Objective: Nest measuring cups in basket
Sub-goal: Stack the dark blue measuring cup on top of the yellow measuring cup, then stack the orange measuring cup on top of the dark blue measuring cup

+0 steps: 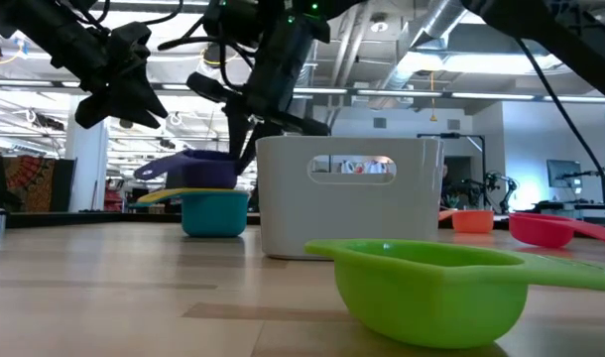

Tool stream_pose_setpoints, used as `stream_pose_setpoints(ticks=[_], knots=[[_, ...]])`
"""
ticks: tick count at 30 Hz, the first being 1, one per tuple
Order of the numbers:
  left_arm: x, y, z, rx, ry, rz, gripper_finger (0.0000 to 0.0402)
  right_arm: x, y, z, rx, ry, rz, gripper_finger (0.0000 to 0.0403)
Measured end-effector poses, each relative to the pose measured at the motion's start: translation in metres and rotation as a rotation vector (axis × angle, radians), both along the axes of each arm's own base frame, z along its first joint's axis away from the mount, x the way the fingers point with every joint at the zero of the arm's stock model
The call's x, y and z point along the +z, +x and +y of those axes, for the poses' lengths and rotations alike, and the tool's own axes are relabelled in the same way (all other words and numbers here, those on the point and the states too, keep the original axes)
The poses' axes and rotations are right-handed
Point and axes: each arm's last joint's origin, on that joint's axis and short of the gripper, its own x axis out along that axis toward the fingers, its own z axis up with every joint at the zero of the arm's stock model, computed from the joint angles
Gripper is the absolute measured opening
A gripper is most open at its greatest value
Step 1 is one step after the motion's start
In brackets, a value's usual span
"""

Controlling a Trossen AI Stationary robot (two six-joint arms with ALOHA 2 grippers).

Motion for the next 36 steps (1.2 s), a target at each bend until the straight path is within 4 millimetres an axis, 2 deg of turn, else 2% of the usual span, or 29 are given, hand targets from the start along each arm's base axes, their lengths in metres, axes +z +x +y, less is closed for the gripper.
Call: stream_pose_setpoints(ticks=[9,13,16,19,21,24,29,32,36], knots=[[-0.002,-0.001,0.0,-0.005,0.002,0.026,0.011,0.0,0.0,0.003,-0.044,0.113,-0.005,0.0106],[-0.003,-0.002,-0.001,-0.005,-0.003,0.043,0.011,0.002,-0.001,0.0,0.025,0.093,-0.003,0.0123],[-0.005,-0.003,-0.001,-0.023,-0.019,0.057,0.011,0.011,-0.005,-0.001,0.092,0.052,-0.006,0.0135],[-0.007,-0.003,-0.002,-0.036,-0.043,0.07,0.011,0.028,-0.014,-0.001,0.177,-0.026,0.003,0.0145],[-0.007,-0.004,-0.002,-0.04,-0.049,0.076,0.011,0.041,-0.023,-0.001,0.293,-0.086,0.025,0.015],[-0.008,-0.004,-0.002,-0.037,-0.051,0.085,0.011,0.056,-0.042,-0.002,0.444,-0.121,0.116,0.0152],[-0.008,-0.004,-0.002,-0.033,-0.047,0.079,0.011,0.075,-0.078,-0.001,0.52,-0.129,0.333,0.0135],[-0.007,-0.004,-0.002,-0.013,-0.037,0.081,0.011,0.08,-0.091,-0.001,0.532,-0.13,0.424,0.0118],[-0.007,-0.004,-0.001,0.019,-0.052,0.071,0.011,0.073,-0.096,-0.002,0.545,-0.131,0.436,0.0097]])
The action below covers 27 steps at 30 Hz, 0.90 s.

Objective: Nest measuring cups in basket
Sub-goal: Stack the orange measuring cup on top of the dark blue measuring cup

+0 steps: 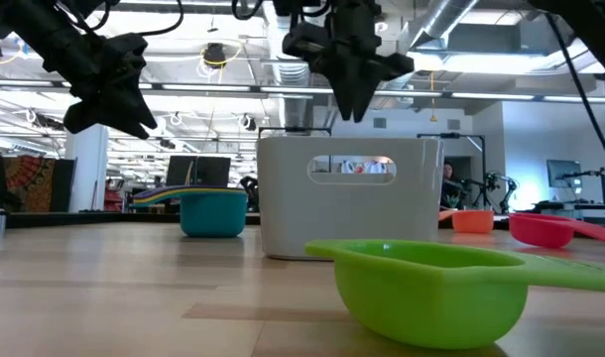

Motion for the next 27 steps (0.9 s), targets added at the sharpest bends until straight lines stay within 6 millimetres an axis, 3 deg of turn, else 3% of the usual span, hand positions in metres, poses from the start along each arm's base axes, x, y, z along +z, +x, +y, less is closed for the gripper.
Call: stream_pose_setpoints(ticks=[7,12,15,20,27], knots=[[0.0,0.0,0.0,0.04,-0.04,-0.023,0.011,-0.023,-0.02,0.0,-0.001,0.058,-0.076,0.0074],[0.0,-0.001,0.002,0.103,-0.028,-0.028,0.011,-0.03,-0.064,0.004,-0.101,0.077,-0.114,0.0071],[0.001,-0.001,0.003,0.143,0.0,-0.023,0.011,-0.03,-0.097,-0.001,-0.269,0.012,-0.119,0.0072],[0.003,0.001,0.007,0.223,0.068,-0.04,0.011,-0.037,-0.147,-0.025,-0.49,-0.061,-0.067,0.0081],[0.007,0.019,0.015,0.23,0.1,-0.103,0.011,-0.053,-0.192,-0.085,-0.565,-0.099,0.03,0.0087]])
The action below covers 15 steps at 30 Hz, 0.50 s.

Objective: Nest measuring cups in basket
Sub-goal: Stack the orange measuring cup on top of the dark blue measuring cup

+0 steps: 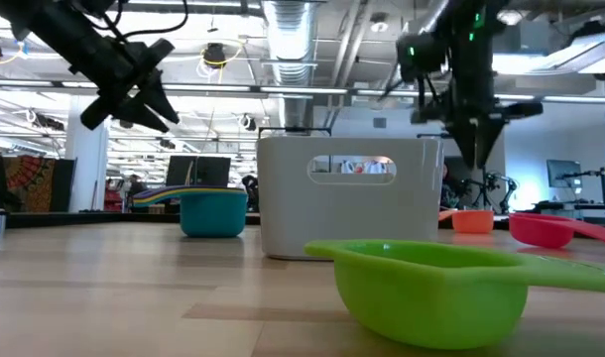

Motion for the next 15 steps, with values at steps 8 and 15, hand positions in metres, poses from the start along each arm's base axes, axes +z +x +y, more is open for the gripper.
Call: stream_pose_setpoints(ticks=[8,15], knots=[[-0.01,0.014,0.003,-0.011,-0.071,0.014,0.011,-0.016,-0.045,-0.066,-0.065,-0.034,-0.006,0.0088],[-0.012,0.016,0.004,0.009,-0.11,0.002,0.011,-0.023,-0.077,-0.094,-0.16,-0.054,-0.029,0.0089]])
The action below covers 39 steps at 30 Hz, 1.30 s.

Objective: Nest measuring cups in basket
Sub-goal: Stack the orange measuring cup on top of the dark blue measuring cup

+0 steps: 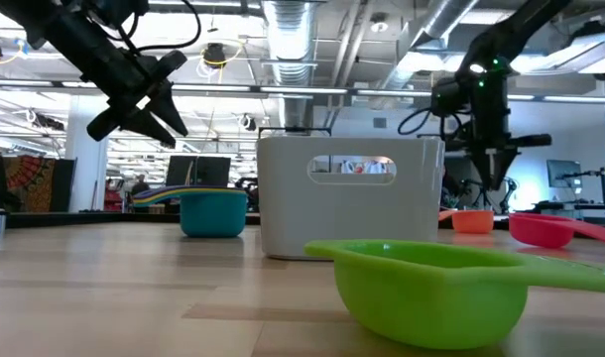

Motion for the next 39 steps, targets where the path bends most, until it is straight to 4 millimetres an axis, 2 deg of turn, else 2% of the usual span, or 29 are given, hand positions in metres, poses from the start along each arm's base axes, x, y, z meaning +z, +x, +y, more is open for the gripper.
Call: stream_pose_setpoints(ticks=[5,9,12,18,23,30,31,34,39], knots=[[0.0,-0.001,0.001,0.039,0.02,0.006,0.011,-0.003,-0.002,-0.008,0.045,0.003,-0.041,0.0121],[0.0,-0.001,0.002,0.063,0.033,0.01,0.011,-0.016,0.0,-0.011,0.061,0.086,-0.036,0.0163],[0.0,-0.001,0.002,0.066,0.036,0.01,0.011,-0.034,0.005,-0.015,0.068,0.164,-0.024,0.0187],[0.0,-0.001,0.001,0.056,0.015,-0.002,0.011,-0.055,0.01,-0.022,0.074,0.22,0.01,0.0201],[0.0,0.0,0.0,0.016,-0.014,-0.009,0.011,-0.056,0.015,-0.025,0.098,0.175,0.009,0.0164],[0.0,0.0,0.0,0.006,-0.029,-0.016,0.011,-0.056,0.017,-0.029,0.107,0.126,-0.001,0.0026],[0.0,0.0,0.0,0.002,-0.032,-0.017,0.011,-0.055,0.018,-0.029,0.112,0.117,-0.005,0.0017],[-0.001,0.0,-0.001,-0.02,-0.046,-0.021,0.011,-0.053,0.024,-0.026,0.122,0.114,-0.03,0.0023],[-0.001,0.001,-0.002,-0.055,-0.064,-0.023,0.011,-0.032,0.046,-0.005,0.137,0.042,-0.125,0.0018]])
